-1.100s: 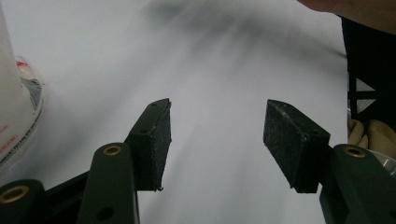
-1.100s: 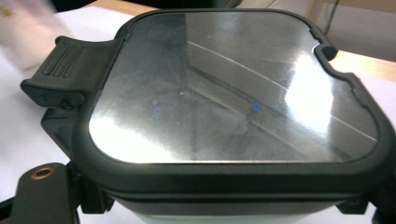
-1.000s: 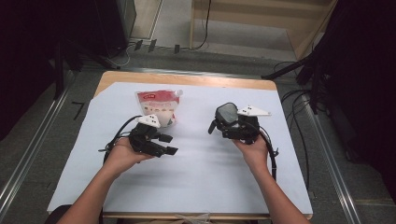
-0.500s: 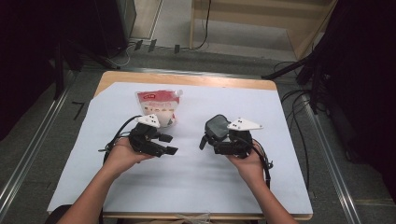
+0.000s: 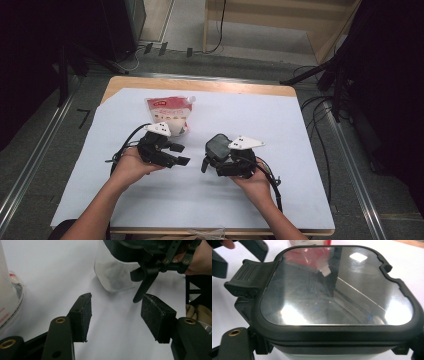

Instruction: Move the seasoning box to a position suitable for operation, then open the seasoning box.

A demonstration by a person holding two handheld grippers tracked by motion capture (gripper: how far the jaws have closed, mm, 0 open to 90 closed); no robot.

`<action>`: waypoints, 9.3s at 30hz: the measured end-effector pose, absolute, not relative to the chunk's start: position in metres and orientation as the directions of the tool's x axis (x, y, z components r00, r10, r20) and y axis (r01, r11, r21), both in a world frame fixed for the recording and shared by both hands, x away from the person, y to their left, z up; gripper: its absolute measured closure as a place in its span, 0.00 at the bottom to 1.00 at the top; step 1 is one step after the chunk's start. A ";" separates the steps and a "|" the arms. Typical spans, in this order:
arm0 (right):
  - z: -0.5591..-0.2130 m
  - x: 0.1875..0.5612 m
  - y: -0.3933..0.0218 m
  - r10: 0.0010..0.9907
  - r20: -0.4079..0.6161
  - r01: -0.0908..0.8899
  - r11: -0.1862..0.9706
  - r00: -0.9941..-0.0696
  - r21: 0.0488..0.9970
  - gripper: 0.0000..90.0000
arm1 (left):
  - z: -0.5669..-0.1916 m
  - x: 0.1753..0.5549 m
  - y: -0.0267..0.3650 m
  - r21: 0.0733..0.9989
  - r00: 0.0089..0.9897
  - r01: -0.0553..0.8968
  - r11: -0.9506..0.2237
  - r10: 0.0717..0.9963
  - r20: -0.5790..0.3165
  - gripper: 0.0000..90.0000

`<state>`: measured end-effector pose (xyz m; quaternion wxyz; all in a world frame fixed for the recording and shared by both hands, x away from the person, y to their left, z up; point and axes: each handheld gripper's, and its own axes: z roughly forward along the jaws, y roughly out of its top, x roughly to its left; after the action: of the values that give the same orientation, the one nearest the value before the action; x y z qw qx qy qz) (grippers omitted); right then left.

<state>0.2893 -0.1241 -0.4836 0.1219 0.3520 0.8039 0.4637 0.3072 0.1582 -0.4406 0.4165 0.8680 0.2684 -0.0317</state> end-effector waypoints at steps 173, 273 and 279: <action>-0.458 0.244 -0.187 0.704 0.239 0.598 0.318 -0.669 0.736 1.00 | -0.433 0.289 0.086 0.727 0.902 0.424 -0.540 0.321 -0.287 0.90; -0.471 0.283 -0.208 0.760 0.267 0.675 0.287 -0.592 0.680 1.00 | -0.443 0.327 0.109 0.699 0.866 0.495 -0.516 0.357 -0.349 0.35; -0.458 0.280 -0.221 0.772 0.250 0.655 0.267 -0.585 0.707 1.00 | -0.445 0.328 0.108 0.716 0.872 0.489 -0.499 0.305 -0.383 0.30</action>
<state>0.2802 -0.2210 -0.4584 0.0720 0.4501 0.7927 0.4048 0.3281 0.1080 -0.4445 0.4442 0.8594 0.2309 -0.1037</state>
